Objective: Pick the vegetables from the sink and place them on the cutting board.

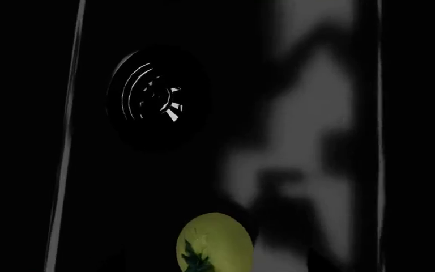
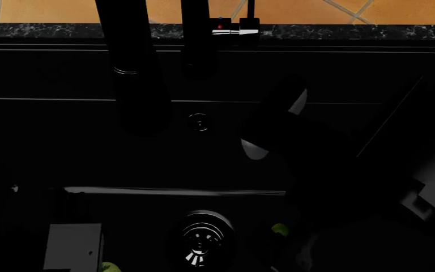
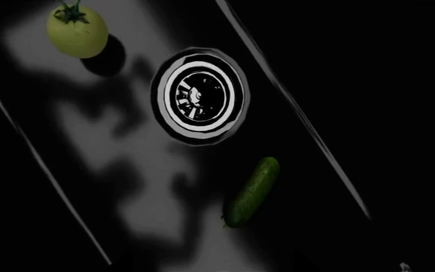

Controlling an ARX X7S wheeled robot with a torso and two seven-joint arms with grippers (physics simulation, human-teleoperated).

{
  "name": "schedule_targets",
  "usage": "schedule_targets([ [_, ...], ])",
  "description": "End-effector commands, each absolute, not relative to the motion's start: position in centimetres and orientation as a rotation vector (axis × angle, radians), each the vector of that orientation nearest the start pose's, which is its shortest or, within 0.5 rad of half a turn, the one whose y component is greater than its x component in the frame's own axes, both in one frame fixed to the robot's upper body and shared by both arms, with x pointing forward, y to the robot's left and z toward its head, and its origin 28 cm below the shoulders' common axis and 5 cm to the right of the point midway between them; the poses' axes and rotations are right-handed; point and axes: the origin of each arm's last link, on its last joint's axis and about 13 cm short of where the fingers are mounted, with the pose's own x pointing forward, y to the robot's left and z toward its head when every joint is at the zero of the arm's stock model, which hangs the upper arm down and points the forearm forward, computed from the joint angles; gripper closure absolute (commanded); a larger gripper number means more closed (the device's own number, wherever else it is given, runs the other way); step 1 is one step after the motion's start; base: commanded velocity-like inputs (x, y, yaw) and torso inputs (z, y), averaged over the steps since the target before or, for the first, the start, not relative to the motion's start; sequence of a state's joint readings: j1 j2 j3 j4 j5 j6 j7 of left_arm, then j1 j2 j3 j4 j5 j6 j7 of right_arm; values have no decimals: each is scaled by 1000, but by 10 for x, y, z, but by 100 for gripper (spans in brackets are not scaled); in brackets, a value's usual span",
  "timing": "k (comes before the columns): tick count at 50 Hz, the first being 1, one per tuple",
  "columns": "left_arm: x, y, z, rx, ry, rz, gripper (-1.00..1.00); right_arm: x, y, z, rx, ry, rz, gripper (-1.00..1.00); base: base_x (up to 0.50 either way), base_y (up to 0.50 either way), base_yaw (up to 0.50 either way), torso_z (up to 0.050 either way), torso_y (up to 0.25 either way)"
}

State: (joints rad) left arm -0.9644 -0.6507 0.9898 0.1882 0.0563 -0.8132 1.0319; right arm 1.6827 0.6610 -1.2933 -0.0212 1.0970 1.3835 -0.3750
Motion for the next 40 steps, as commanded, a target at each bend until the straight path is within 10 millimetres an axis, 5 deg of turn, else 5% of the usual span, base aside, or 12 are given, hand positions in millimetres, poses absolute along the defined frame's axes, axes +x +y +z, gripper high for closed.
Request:
schedule_targets([
  [1, 331, 251, 187, 996, 602, -1090, -100, 311, -144, 298, -683, 864, 747, -100, 0, 0, 0, 0, 0],
  [40, 337, 247, 134, 986, 650, -1091, -100, 311, -141, 294, -690, 864, 759, -100, 0, 0, 0, 0, 0],
])
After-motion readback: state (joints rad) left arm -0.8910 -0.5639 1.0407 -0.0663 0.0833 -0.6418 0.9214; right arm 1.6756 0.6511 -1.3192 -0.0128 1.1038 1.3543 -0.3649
